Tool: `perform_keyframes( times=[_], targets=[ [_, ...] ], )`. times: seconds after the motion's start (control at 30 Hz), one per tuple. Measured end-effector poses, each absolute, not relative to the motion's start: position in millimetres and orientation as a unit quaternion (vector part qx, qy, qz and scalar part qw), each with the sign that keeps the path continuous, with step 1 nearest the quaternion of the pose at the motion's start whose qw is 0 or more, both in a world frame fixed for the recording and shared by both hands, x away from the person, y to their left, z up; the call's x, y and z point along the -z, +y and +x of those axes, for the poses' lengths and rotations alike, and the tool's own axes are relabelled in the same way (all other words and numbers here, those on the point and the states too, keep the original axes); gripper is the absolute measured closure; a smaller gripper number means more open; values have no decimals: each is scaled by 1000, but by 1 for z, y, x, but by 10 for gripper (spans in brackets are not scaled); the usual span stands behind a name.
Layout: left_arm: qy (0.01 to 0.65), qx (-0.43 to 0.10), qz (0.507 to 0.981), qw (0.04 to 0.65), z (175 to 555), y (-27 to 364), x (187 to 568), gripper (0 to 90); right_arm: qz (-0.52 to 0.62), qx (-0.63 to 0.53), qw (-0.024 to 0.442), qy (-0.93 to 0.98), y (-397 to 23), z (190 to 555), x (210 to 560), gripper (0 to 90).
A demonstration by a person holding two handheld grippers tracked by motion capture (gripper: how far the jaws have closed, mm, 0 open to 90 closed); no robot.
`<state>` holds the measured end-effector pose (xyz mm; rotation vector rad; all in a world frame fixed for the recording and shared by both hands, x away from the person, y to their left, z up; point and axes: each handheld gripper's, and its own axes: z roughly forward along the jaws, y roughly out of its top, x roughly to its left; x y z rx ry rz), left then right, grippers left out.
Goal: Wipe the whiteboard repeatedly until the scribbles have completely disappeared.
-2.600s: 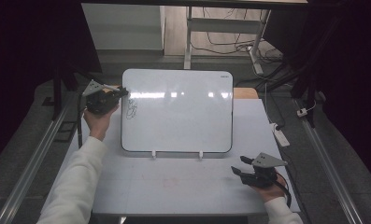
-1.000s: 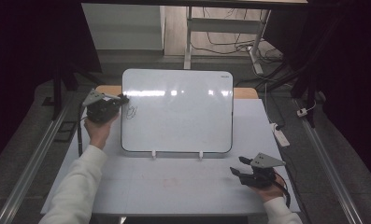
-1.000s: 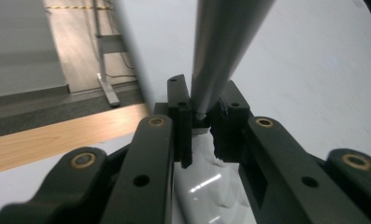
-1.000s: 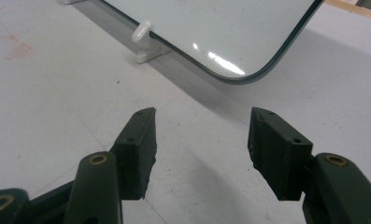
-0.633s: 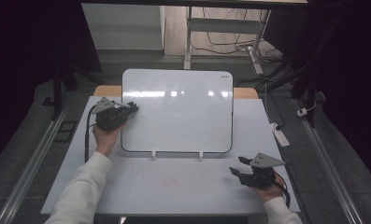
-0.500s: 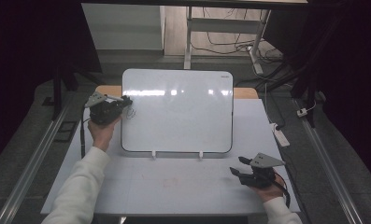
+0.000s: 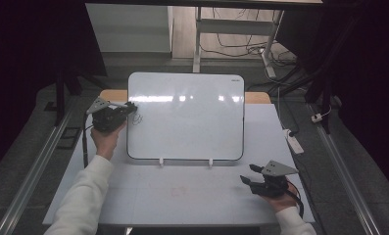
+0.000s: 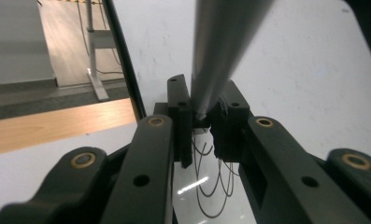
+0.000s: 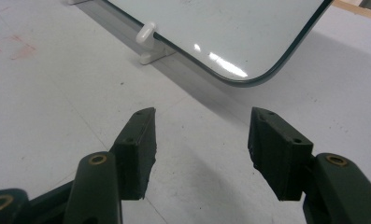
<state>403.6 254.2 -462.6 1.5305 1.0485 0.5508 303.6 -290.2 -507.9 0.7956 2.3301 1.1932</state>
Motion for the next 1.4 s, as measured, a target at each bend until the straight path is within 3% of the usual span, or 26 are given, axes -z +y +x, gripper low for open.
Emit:
perform_keyframes(
  times=[0.1,0.23,0.47,0.73,0.87,1.2,1.4],
  targets=[
    [419,-218,676,566,396,232,472,779,286,-425,199,836,-290,304,509,423],
    [400,-233,697,547,393,222,472,779,283,-424,199,837,-289,304,509,423],
    [444,-247,660,553,399,258,462,779,285,-426,199,836,-289,303,509,423],
    [413,-236,688,548,389,235,473,779,284,-424,199,837,-288,304,509,423],
    [450,-250,657,550,399,264,461,779,284,-425,199,836,-288,304,509,422],
    [417,-230,684,552,387,233,477,779,282,-424,198,838,-287,304,509,421],
    [446,-228,657,563,395,256,469,779,283,-424,197,837,-287,304,509,421]
  ],
)
